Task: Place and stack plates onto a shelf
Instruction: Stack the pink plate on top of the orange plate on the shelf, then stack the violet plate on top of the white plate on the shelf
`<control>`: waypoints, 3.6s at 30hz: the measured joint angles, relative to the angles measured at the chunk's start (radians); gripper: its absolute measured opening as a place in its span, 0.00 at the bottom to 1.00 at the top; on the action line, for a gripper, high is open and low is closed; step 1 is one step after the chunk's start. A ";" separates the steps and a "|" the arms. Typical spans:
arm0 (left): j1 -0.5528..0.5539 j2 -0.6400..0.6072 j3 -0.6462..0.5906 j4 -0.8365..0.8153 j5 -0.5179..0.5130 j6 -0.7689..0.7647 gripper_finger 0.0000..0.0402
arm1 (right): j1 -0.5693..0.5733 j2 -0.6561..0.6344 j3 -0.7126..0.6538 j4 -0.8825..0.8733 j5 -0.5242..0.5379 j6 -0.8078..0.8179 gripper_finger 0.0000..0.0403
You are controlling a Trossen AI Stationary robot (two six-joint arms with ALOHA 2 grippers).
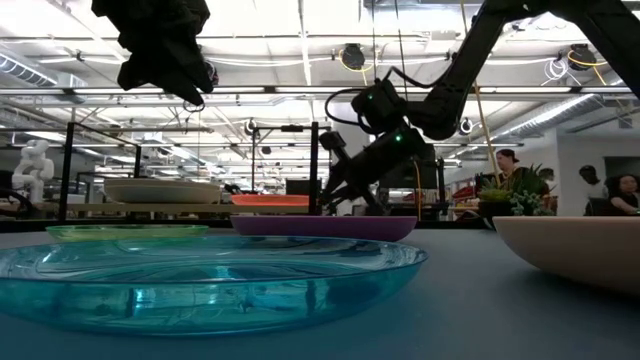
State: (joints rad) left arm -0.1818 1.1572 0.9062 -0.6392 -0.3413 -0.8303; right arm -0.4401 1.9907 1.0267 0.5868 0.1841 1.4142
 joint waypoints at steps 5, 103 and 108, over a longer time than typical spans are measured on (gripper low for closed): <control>0.000 0.000 0.000 0.000 -0.003 0.000 0.34 | 0.023 0.000 0.000 0.000 0.006 0.021 0.00; -0.087 0.540 -0.052 0.364 -0.001 -1.166 0.58 | 0.666 -0.961 0.000 -1.385 -0.187 -0.554 0.00; -0.087 0.557 -0.052 0.358 -0.010 -1.195 0.45 | 0.666 -0.961 0.000 -1.386 -0.186 -0.567 0.00</control>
State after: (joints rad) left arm -0.2684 1.7137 0.8543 -0.2811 -0.3513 -2.0255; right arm 0.2256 1.0298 1.0264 -0.7988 -0.0023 0.8474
